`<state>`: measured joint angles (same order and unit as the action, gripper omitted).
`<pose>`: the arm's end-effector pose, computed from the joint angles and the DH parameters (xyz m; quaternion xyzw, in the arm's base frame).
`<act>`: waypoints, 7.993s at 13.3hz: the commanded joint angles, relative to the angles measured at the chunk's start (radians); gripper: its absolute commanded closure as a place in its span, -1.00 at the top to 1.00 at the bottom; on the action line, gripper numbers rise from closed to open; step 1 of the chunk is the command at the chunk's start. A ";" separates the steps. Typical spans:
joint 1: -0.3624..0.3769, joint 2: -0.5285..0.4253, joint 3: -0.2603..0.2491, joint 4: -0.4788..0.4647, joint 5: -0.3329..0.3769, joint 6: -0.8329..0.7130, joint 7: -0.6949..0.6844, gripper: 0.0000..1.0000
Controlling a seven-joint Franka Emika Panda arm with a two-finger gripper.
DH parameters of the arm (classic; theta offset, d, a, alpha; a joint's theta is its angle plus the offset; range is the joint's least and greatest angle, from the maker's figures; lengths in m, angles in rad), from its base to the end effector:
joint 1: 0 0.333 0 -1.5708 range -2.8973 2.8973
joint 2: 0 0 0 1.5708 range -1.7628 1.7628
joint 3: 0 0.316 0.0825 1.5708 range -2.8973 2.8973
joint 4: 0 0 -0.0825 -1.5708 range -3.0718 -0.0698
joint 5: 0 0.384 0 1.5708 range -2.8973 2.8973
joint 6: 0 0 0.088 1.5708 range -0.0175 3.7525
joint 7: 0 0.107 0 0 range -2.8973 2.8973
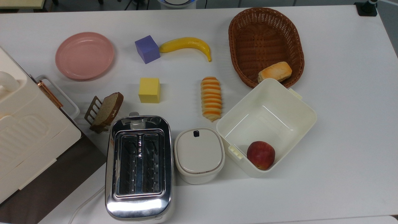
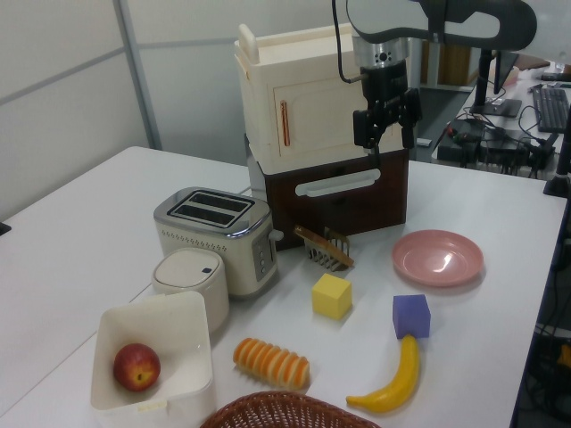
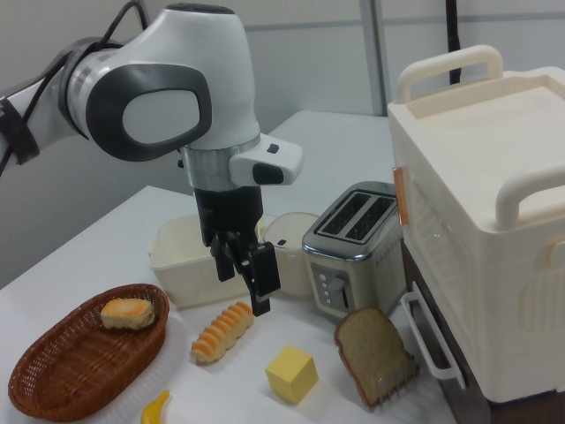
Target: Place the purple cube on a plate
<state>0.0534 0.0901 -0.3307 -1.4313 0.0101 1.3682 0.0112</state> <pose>0.5408 -0.1430 0.6250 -0.9869 0.1432 0.0747 0.0003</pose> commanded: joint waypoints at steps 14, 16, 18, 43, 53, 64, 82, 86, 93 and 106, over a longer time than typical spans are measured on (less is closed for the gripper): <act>-0.168 -0.085 0.266 -0.182 -0.016 0.118 0.030 1.00; -0.175 -0.183 0.304 -0.349 -0.018 0.254 0.042 1.00; -0.170 -0.258 0.321 -0.475 -0.018 0.342 0.059 1.00; -0.210 -0.247 0.375 -0.971 -0.137 0.813 -0.567 1.00; -0.214 -0.181 0.372 -0.971 -0.145 0.864 -0.528 1.00; -0.214 -0.200 0.371 -0.927 -0.154 0.824 -0.461 -0.64; -0.300 -0.012 0.055 -0.626 -0.144 0.776 0.093 -0.61; -0.296 0.019 0.056 -0.627 -0.150 0.788 0.092 -0.49; -0.291 0.017 0.062 -0.627 -0.150 0.802 0.101 1.00; -0.150 -0.107 0.357 -0.139 0.024 0.114 0.104 1.00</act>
<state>-0.1892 -0.0096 0.0510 -1.5772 0.0169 1.5080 0.1170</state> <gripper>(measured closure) 0.000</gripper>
